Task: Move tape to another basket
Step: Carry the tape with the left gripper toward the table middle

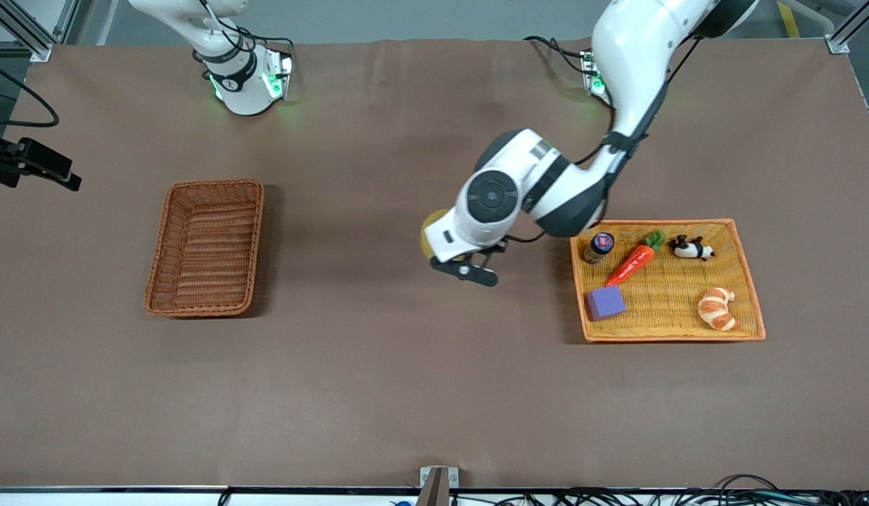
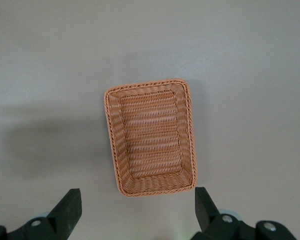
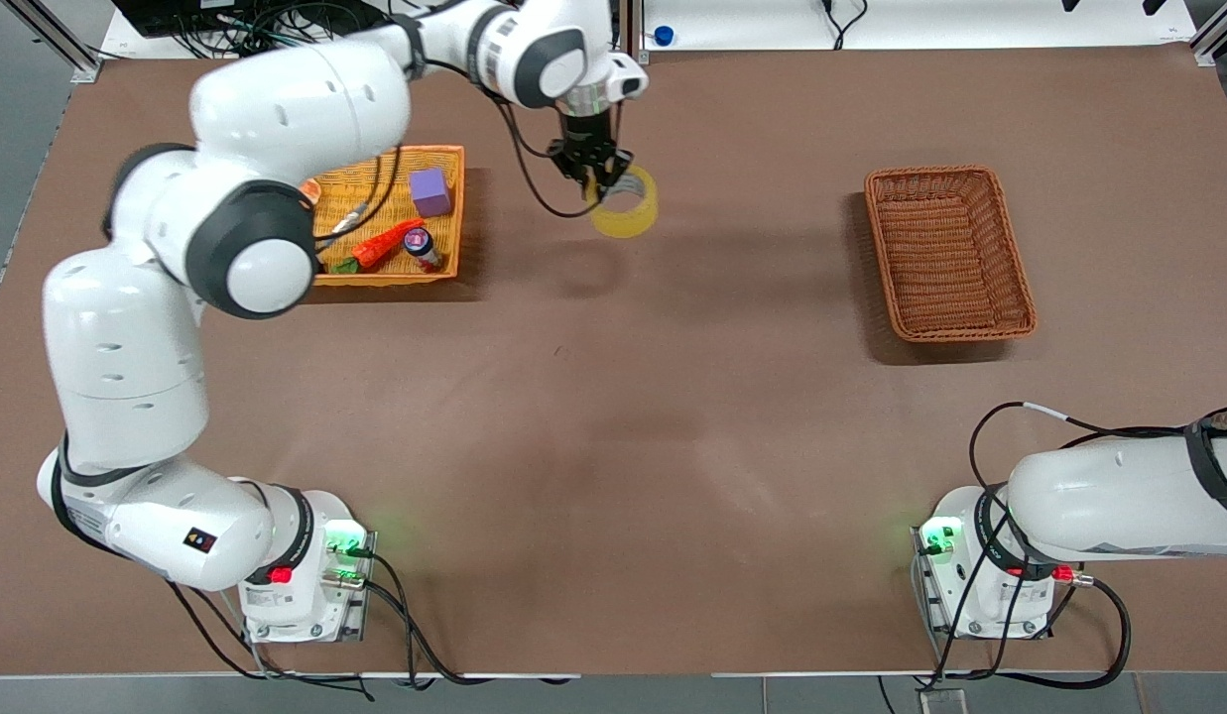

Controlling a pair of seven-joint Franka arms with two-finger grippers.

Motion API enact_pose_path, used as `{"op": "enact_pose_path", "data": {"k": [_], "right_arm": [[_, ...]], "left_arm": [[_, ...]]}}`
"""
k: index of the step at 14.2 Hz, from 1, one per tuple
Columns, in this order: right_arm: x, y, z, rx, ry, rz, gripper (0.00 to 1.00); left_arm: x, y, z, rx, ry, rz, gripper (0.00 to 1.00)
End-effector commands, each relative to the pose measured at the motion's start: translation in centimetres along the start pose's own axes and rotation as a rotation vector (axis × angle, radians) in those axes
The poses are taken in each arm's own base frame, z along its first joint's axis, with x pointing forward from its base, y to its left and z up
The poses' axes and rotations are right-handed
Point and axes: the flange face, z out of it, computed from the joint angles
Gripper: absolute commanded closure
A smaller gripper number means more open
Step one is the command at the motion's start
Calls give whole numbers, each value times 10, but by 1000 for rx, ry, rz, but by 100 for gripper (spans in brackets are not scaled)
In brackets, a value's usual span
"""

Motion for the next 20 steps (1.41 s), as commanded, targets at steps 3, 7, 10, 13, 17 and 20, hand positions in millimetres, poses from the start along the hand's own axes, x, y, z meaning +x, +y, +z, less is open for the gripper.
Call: {"op": "enact_pose_path", "data": {"k": [3,7,10,13,17,20], "right_arm": [[-1,2,-2,4,35,-4,0],[11,0,11,6,40,-8,0],[21,-11,35,6,44,-24,0],[26,-38,69,6,55,-60,0],[23,-74,115,2,23,-120,0],[8,-131,158,-2,13,-164,0]], "left_arm": [[9,53,51,-33,45,9,98],[10,98,102,54,128,64,94],[15,99,124,51,134,74,86],[18,102,122,46,179,84,53],[27,87,77,45,268,57,0],[24,59,23,71,229,10,0]]}}
